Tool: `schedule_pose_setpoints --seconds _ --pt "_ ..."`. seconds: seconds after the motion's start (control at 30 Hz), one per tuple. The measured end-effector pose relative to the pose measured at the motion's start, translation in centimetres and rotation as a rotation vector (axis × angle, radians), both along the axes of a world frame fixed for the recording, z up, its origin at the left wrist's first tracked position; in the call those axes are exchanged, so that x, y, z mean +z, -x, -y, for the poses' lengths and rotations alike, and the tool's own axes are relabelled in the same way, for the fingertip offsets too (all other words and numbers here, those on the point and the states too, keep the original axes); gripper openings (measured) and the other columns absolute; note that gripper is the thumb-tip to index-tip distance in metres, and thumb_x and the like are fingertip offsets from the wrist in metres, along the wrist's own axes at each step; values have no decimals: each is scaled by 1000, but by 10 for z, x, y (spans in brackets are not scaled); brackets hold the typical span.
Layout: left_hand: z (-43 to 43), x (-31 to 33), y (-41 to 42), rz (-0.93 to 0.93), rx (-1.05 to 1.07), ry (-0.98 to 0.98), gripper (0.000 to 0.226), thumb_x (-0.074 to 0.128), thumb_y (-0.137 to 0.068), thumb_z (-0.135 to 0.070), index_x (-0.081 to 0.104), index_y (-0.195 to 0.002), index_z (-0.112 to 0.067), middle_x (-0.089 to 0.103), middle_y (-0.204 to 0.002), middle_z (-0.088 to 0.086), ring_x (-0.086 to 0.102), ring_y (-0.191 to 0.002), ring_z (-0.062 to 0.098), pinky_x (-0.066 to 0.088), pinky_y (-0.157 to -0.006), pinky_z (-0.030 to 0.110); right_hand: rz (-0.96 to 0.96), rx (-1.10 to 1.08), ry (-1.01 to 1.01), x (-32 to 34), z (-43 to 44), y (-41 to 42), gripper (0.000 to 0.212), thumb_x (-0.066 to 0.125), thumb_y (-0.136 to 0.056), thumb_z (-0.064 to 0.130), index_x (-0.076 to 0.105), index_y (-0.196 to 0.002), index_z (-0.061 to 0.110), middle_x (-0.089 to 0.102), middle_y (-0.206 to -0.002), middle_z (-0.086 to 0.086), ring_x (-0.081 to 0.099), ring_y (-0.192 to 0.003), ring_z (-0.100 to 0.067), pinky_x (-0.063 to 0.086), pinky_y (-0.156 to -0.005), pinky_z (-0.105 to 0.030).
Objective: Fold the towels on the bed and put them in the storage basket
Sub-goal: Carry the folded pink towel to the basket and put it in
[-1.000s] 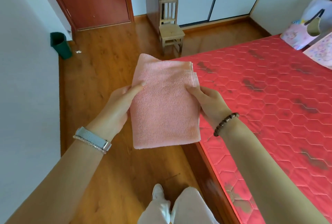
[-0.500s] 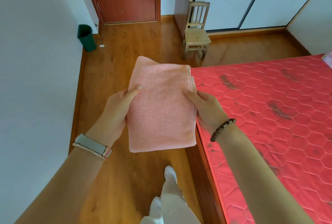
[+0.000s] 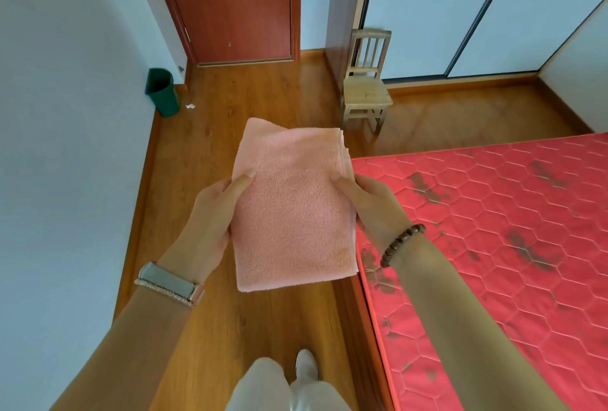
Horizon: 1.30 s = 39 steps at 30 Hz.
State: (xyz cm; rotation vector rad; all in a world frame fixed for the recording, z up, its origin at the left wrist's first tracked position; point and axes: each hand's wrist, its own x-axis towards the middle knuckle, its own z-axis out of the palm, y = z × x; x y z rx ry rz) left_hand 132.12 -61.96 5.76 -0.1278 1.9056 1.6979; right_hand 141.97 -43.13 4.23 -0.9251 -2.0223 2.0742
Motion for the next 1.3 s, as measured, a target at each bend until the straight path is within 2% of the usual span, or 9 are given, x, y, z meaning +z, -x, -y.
schedule_pose_setpoints --seconds 0.13,0.37,0.47,0.7,0.9,1.0,1.07,1.17,1.3 --pt "-17 -1 35 -8 -9 29 13 60 -94 -45 59 -97 -33 63 -111 -5 59 -106 18 46 -96 43 25 -14 6 -1 -17 33 53 63 -73 51 69 -98 5 66 -114 -21 64 -106 -38 50 -95 -57" --pt "-46 -7 114 -58 -59 13 9 57 -96 -42 58 -95 -33 60 -102 -11 57 -94 8 45 -81 30 20 -60 38 -8 -41 104 34 63 -78 47 72 -95 19 71 -109 -6 67 -105 -26 51 -97 -49" --pt "-51 -9 153 -76 -89 9 19 56 -97 -43 58 -108 -29 61 -104 -12 57 -96 7 43 -74 28 18 -82 49 -9 -45 142 24 62 -90 39 72 -96 18 71 -109 -8 66 -105 -28 51 -97 -51" --pt "-55 -5 254 -50 -148 16 46 57 -95 -48 55 -133 -22 60 -117 -10 57 -111 16 44 -99 40 55 -156 12 0 -39 235 28 60 -92 40 71 -99 15 69 -111 -12 65 -105 -30 51 -96 -51" --pt "-70 0 317 -50 -178 8 23 54 -97 -46 48 -114 -31 54 -100 -18 52 -91 4 38 -86 33 21 -217 29 5 -44 286 32 62 -91 39 70 -98 9 66 -116 -18 61 -110 -36 49 -98 -56" --pt "-79 -2 339 -39 -184 -4 35 55 -96 -48 51 -126 -30 55 -103 -18 52 -93 2 38 -91 36 17 -224 40 6 -54 305 33 62 -92 38 69 -100 7 65 -116 -18 61 -110 -36 48 -98 -56" --pt "-87 -6 354 -24 -182 -4 47 55 -96 -48 51 -136 -25 56 -106 -17 52 -96 3 38 -93 36 25 -222 45 5 -63 318 27 63 -91 38 70 -97 13 68 -113 -13 63 -108 -32 50 -98 -52" --pt "-103 -9 372 -7 -184 -17 47 55 -96 -48 52 -136 -24 56 -107 -17 53 -98 5 38 -91 36 30 -228 45 4 -78 337 22 63 -91 37 70 -95 17 69 -112 -11 64 -108 -30 50 -99 -51" --pt "-134 -10 398 -11 -166 -31 24 54 -98 -43 52 -117 -29 57 -101 -16 54 -92 4 39 -72 25 19 -241 67 1 -104 366 23 62 -92 36 70 -90 14 63 -120 -21 58 -115 -39 46 -101 -56"
